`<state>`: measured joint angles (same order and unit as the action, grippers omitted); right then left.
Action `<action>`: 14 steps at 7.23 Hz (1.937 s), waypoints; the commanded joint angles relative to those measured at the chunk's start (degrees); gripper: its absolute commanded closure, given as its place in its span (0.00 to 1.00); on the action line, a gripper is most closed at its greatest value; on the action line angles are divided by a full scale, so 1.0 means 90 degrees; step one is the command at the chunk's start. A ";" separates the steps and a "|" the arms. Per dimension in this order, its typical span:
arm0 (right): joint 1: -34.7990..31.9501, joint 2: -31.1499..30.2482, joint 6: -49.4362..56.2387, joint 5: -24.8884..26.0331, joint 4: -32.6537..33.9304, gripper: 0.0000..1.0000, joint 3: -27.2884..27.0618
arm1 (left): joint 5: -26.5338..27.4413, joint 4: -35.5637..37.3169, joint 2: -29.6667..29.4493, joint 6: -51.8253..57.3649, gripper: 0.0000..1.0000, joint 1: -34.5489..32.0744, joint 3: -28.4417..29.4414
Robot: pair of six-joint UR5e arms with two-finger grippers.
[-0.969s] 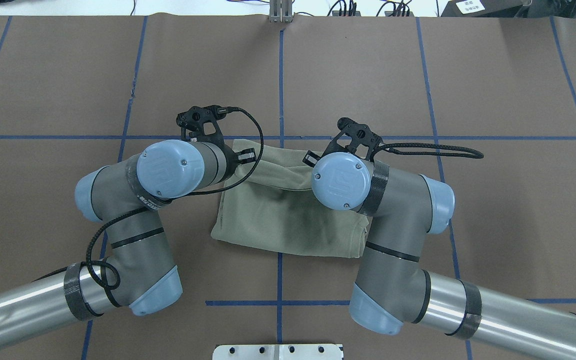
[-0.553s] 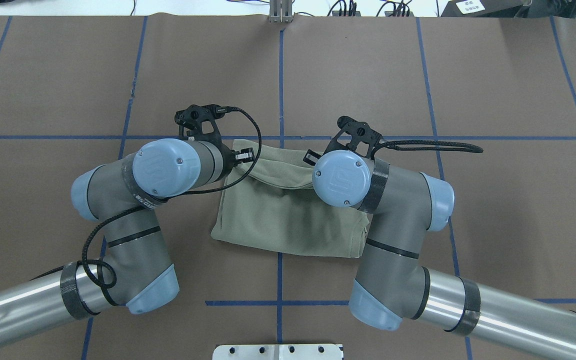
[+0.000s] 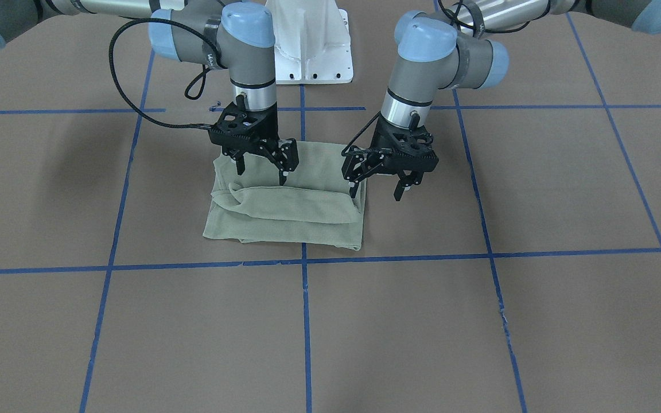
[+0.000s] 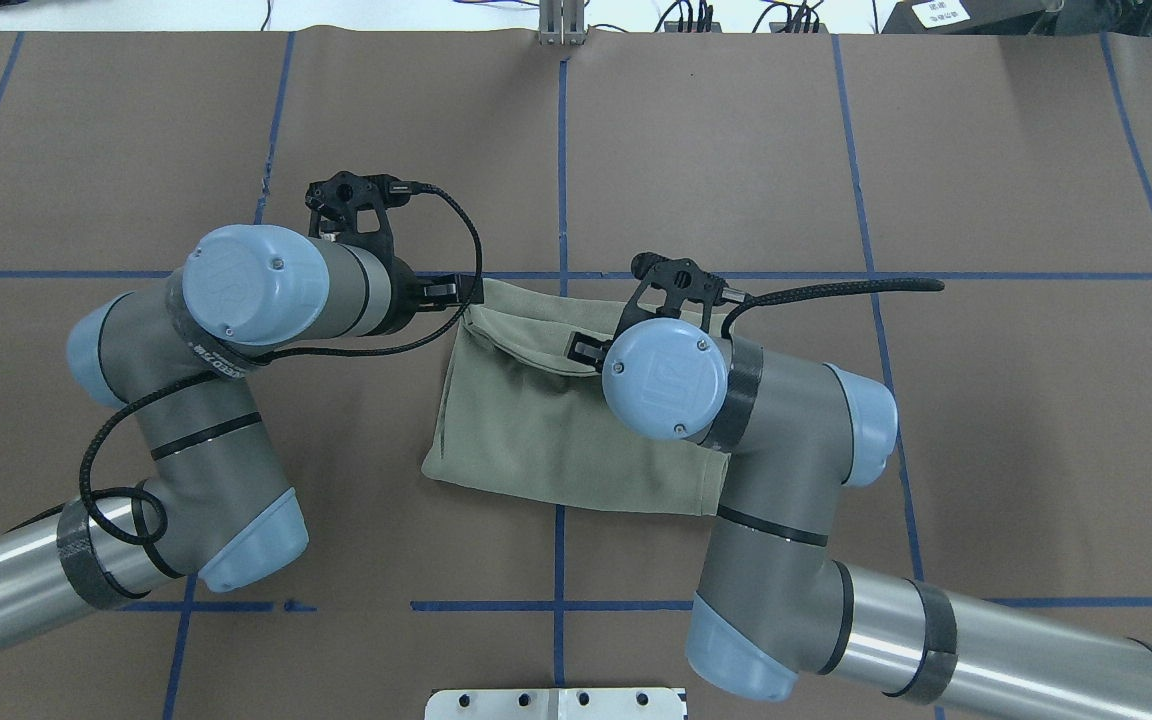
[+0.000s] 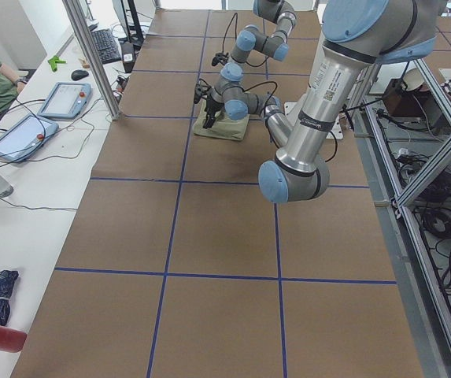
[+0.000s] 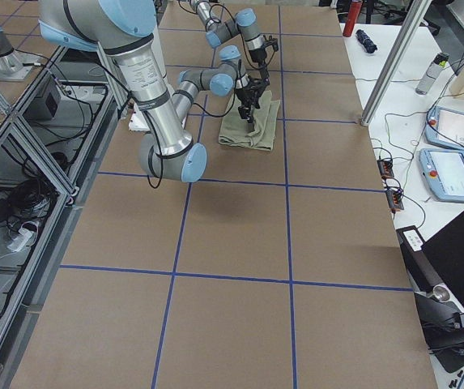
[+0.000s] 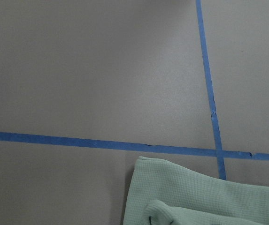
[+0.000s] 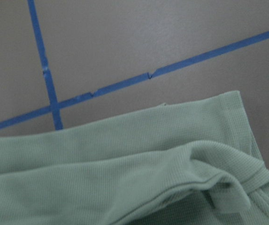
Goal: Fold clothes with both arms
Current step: 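Lay the folded edge down on the far side with both grippers, then open the right gripper and raise it away while the left gripper holds the edge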
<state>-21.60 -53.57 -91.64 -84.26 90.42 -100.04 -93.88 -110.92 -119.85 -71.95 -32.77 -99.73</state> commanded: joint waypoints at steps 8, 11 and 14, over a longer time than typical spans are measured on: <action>-0.0400 0.0677 0.2006 0.0291 -0.0036 0.00 0.1455 | -0.0067 -0.0009 0.0055 0.0045 0.00 -0.0021 -0.0101; -0.1571 0.0688 0.2611 -0.0118 -0.0989 0.00 0.2693 | -0.0067 -0.0009 0.0055 0.0045 0.00 -0.0021 -0.0168; -0.2131 0.0835 0.3023 -0.1435 -0.1159 0.00 0.2378 | -0.0067 0.0088 0.0006 0.0036 0.00 0.0066 -0.0044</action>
<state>-39.38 -46.44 -65.38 -92.86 80.43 -76.72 -94.48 -110.61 -119.44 -71.60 -32.56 -100.97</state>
